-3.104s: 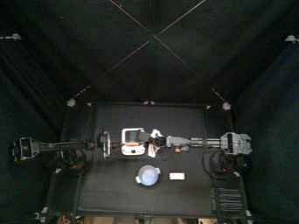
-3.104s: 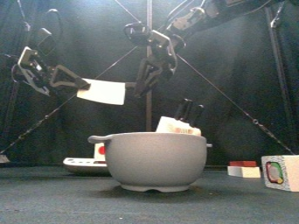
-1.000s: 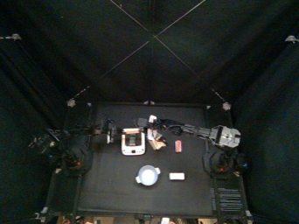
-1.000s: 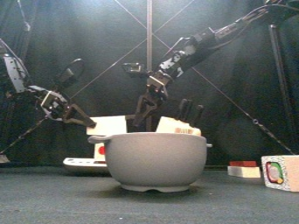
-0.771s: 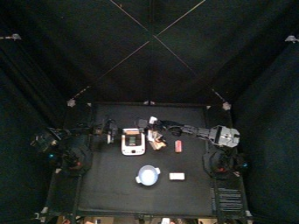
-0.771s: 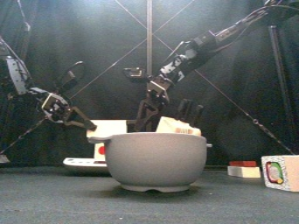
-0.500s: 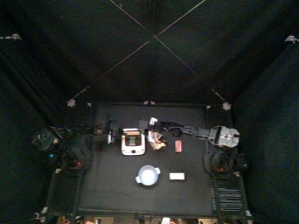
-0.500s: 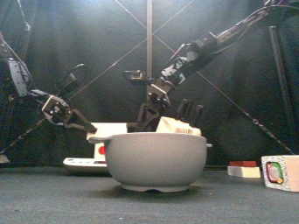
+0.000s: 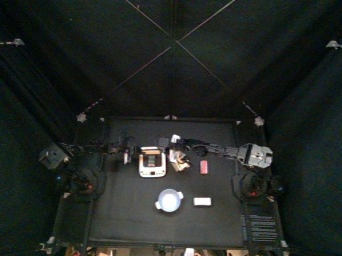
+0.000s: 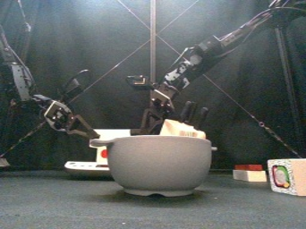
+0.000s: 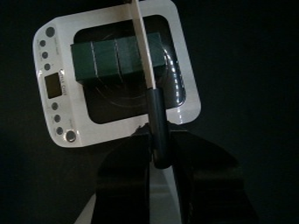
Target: Cut sushi roll
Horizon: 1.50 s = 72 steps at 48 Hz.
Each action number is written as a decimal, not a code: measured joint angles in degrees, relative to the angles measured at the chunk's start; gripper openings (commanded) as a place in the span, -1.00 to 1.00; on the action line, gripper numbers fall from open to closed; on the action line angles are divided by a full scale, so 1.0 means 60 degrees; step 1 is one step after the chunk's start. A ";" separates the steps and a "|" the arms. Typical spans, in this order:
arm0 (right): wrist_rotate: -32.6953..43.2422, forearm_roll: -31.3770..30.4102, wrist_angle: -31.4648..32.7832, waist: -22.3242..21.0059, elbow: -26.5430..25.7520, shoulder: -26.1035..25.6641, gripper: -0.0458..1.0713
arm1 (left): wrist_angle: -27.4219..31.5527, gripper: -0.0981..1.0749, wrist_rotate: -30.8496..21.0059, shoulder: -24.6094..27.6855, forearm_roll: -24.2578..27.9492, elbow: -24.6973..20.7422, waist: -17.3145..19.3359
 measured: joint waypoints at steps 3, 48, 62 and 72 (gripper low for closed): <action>0.0000 0.0015 0.0000 0.0000 0.0000 0.0044 -0.05 | 0.0000 -0.60 0.0000 0.0029 -0.0015 0.0000 0.0000; 0.0220 0.0044 -0.0146 -0.0073 -0.0015 0.0630 -0.05 | 0.0234 -0.60 0.0220 0.1113 -0.0498 -0.0146 -0.0029; 0.0176 0.0205 -0.0190 -0.0366 -0.0190 0.0674 -0.05 | 0.0645 -0.60 0.0220 0.1113 -0.0527 -0.0483 -0.0015; 0.0161 0.0220 -0.0176 -0.0352 -0.0190 0.0674 -0.05 | 0.0645 -0.60 0.0205 0.0923 -0.0542 -0.0381 -0.0015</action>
